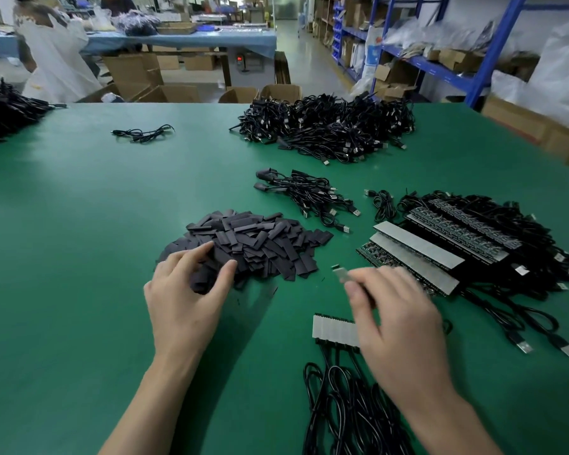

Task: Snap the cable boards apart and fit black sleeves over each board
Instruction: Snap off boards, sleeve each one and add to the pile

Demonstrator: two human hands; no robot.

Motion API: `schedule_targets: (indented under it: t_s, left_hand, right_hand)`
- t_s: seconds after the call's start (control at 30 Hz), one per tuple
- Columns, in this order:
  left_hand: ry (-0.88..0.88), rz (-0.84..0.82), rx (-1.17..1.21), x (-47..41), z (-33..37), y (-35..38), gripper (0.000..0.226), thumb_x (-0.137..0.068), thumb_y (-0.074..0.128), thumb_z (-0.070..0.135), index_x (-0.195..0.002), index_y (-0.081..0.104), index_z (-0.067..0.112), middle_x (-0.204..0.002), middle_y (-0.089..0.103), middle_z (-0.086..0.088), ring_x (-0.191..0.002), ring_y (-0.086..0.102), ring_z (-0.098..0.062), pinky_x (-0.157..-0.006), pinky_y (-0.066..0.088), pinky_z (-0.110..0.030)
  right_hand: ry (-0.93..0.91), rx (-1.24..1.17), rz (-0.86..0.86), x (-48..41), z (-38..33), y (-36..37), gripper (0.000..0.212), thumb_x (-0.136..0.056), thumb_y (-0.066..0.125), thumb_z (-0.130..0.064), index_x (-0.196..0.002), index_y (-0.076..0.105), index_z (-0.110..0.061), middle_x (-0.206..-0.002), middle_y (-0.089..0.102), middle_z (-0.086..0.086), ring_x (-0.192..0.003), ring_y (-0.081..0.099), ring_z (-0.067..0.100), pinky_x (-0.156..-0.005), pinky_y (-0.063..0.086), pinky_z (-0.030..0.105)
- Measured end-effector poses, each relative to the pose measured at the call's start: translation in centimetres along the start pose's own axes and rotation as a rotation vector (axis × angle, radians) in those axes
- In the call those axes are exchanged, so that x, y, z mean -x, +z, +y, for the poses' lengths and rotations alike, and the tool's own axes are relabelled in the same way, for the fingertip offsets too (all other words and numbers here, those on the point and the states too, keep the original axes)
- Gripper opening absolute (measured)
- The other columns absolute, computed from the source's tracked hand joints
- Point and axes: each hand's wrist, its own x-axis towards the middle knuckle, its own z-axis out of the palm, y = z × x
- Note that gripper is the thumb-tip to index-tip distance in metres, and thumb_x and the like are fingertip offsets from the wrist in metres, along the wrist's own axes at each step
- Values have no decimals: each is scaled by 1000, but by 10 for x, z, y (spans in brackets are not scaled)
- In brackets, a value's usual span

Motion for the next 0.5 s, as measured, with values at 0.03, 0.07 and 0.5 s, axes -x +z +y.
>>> schedule_targets:
  t_s: [0.03,0.07,0.5]
  left_hand:
    - [53,-56,85,4,7,0,42,-84,78,45,-120,74,23,-103,68,7,-99,63,-15,-95,50,-32]
    - [108,-127,158,8,14,0,42,-85,77,46,-121,74,24,-103,67,9,-96,63,-11,-91,48,-21]
    - [392,-534,362,35,40,8,52,-75,85,44,-125,73,33,-111,60,1,-102,57,-11,-83,40,-12]
  right_hand:
    - [22,-30,-91,2,-2,2,21,-107,47,-28,-95,65,-25,-78,54,-19,-74,53,6,-64,47,26]
    - [49,-65,-159,3,-3,5,21,-106,47,-32,-91,62,-28,-74,53,-18,-70,53,6,-60,44,24]
    - [637,-1130,-527,-1,7,11,27,-86,71,-48,-91,75,-22,-59,34,-8,-55,34,8,-54,38,22]
